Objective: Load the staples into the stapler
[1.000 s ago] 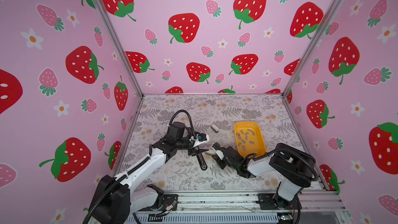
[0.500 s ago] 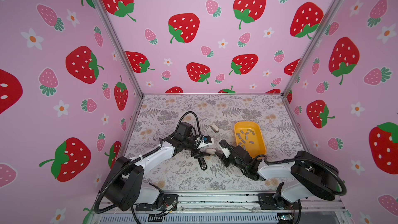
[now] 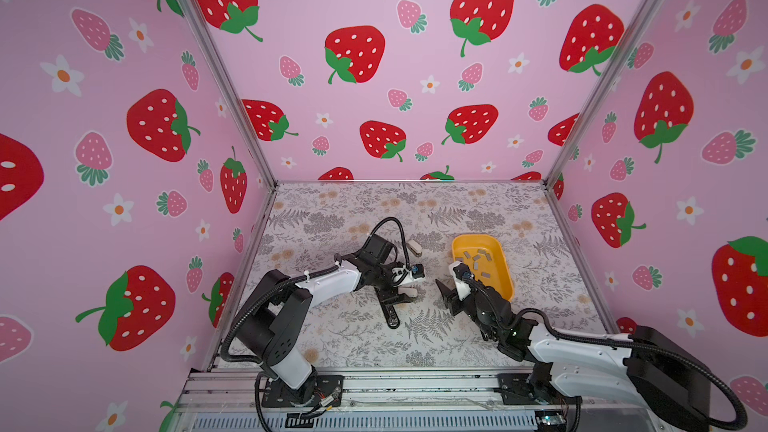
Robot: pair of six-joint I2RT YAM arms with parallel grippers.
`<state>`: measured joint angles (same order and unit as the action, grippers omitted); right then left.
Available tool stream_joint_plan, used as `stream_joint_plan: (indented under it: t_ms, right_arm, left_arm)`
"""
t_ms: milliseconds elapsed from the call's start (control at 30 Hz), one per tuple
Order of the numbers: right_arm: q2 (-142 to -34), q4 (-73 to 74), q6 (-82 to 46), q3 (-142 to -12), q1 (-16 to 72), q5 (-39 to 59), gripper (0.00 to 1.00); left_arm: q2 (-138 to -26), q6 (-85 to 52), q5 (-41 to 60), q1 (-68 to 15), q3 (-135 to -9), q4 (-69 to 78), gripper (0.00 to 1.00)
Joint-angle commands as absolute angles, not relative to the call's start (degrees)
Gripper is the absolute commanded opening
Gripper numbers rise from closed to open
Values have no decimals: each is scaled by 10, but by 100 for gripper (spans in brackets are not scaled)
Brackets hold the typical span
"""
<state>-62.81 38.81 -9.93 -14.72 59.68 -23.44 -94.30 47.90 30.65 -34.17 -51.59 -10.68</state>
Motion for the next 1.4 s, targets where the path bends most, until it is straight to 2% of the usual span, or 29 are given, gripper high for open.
stream_joint_plan:
  t_ms: [0,433,567,767,833,867,1167,1367]
  right_arm:
    - [-595,364,-110,-126,589,-267,61]
    - [-558,345,-114,-109,583,-267,63]
    - [-565,345,-113,-115,583,-266,63]
    - [-565,350,-121,-106,583,-264,63]
    - [-568,349,-125,-110,583,-259,63]
    - [-569,348,-126,-112,583,-256,63]
    - [-579,327,-169,-143,593,-240,61]
    - [-579,335,-185,-180,651,-213,63]
  left_arm:
    - [-965,495,284,-358,-557,-134,72]
    - [-1018,539,245,-385,-600,-187,60]
    - [-1024,544,253,-384,-606,-194,50]
    - [-1014,555,279,-385,-610,-200,23]
    - [-997,557,289,-383,-605,-196,5]
    - [-986,554,290,-383,-600,-189,0]
    - [-810,429,284,-379,-487,-64,0]
    - [-724,368,291,-380,-392,44,0]
